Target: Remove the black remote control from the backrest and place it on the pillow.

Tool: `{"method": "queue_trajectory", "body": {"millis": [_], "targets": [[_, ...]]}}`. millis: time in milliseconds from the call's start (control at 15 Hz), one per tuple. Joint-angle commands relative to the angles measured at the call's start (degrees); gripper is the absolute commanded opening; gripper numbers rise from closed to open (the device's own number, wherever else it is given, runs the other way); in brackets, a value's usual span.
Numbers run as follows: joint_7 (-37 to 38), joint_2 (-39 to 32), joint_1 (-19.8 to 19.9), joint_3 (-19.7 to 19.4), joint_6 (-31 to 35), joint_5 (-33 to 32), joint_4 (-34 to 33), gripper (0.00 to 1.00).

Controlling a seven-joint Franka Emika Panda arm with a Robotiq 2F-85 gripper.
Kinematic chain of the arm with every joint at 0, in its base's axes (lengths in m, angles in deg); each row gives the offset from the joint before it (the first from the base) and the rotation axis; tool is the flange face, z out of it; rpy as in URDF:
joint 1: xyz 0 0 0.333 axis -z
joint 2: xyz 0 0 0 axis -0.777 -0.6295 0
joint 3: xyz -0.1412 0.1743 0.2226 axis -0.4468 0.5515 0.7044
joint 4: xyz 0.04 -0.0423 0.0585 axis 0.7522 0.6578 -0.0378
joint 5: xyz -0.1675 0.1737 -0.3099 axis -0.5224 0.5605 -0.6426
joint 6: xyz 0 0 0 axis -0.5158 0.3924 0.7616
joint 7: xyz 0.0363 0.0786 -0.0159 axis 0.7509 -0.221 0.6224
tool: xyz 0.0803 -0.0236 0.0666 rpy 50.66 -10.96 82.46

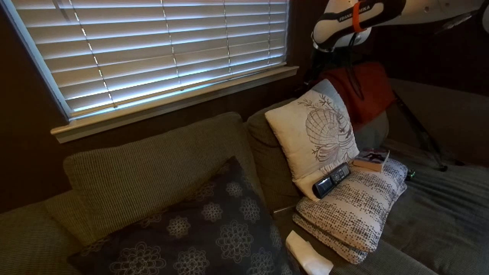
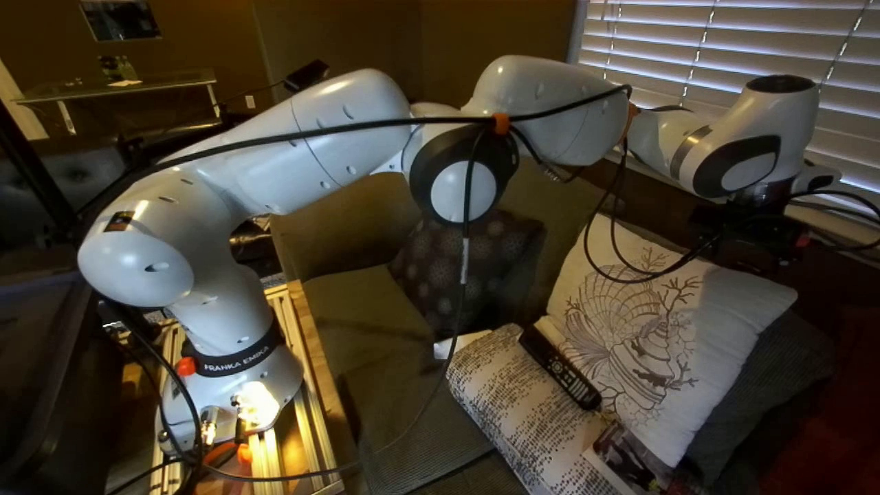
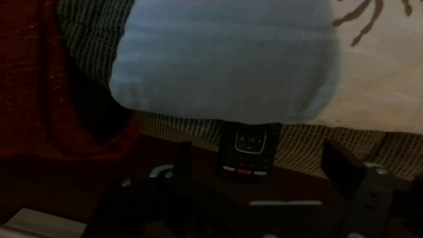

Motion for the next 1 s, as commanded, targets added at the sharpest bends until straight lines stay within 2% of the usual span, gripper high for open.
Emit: {"method": "queue_trajectory", "body": {"millis": [0, 333, 933], "targets": [[1.8, -5.7, 0.6, 1.2, 0.9, 0.3, -7.9, 1.0], [6.0, -8.3, 0.4, 0.6, 4.6, 1.6, -8.9, 1.0], [8.4, -10.5, 0.5, 0.4, 4.4, 1.0, -9.9, 1.0]]}}
